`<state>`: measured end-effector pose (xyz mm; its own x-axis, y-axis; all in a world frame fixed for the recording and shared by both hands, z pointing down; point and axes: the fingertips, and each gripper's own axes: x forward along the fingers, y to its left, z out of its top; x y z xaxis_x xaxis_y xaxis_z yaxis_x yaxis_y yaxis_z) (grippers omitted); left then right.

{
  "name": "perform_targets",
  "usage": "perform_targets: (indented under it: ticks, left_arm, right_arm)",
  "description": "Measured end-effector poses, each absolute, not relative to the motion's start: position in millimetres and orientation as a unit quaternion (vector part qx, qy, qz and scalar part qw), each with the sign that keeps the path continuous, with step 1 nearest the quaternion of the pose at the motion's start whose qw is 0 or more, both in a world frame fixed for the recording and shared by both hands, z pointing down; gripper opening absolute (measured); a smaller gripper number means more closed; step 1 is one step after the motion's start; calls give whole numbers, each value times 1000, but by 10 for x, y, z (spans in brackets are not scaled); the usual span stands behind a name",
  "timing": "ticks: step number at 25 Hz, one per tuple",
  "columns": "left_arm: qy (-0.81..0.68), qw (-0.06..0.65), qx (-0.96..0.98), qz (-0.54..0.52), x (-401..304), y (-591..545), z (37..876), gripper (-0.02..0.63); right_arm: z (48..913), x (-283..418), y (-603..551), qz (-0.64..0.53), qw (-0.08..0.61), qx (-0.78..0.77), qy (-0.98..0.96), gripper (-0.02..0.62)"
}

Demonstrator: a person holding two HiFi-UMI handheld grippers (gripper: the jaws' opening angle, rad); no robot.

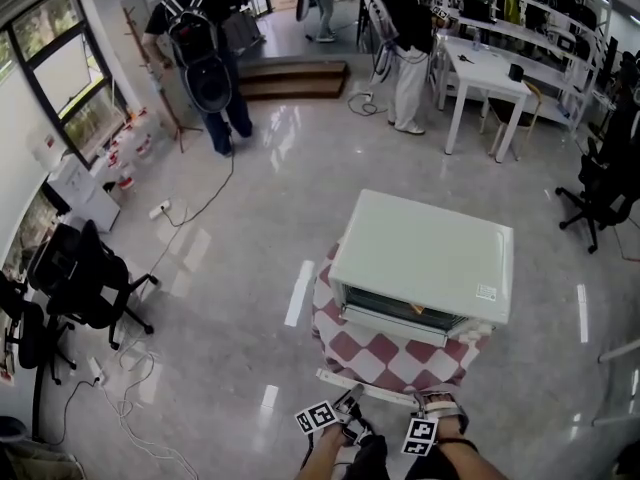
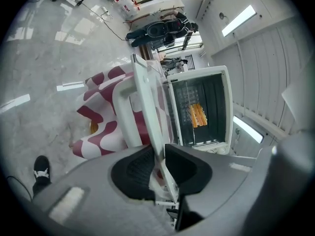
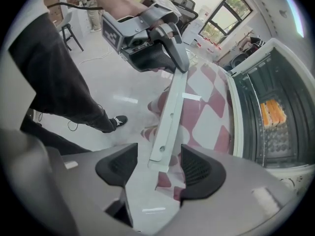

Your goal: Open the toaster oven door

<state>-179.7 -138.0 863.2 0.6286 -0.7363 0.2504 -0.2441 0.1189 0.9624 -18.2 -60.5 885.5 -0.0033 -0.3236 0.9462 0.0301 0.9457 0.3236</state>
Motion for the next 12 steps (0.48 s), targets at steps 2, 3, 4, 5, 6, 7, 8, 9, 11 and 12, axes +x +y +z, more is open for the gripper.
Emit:
perform_targets:
  ticks: [2,3,4,5,6,7,8,9,11,12]
  left_arm:
    - [-386,646,631,-192,-1789,-1384,8667,66]
    - [-385,648,628,-192,-1784,-1376,8684,66]
    - [-385,650,626,-192,-1780,-1363,8700,66]
    - [-384,651,625,-193,-1779,-1352,8713,66]
    - [-383,652,625,-195,-1781,-1351,8721,67]
    - [-382,651,625,-198,-1786,-1360,8726,67]
    - [-381,651,625,-201,-1790,-1373,8730,66]
    - [-381,650,624,-205,-1791,-1383,8735,66]
    - [-385,649,622,-209,-1786,-1384,8741,66]
    - [-389,648,620,-209,-1786,-1373,8741,66]
  right_arm:
    - [8884,-183,-595,-117,697,106,-700,267]
    - [8900,-182,-578,-111,697,106,-701,267]
    - [8916,-179,-556,-107,696,106,-702,267]
    - [8932,-180,-537,-103,696,106,-703,267]
    - [8945,-183,-529,-102,695,107,-704,267]
    - [8955,-188,-530,-101,694,107,-705,267]
    - [8962,-191,-535,-100,693,108,-706,268]
    - [8967,-190,-539,-99,692,108,-707,270]
    - [8972,-189,-531,-96,690,106,-709,281]
    - [8971,-191,-522,-95,689,105,-711,281]
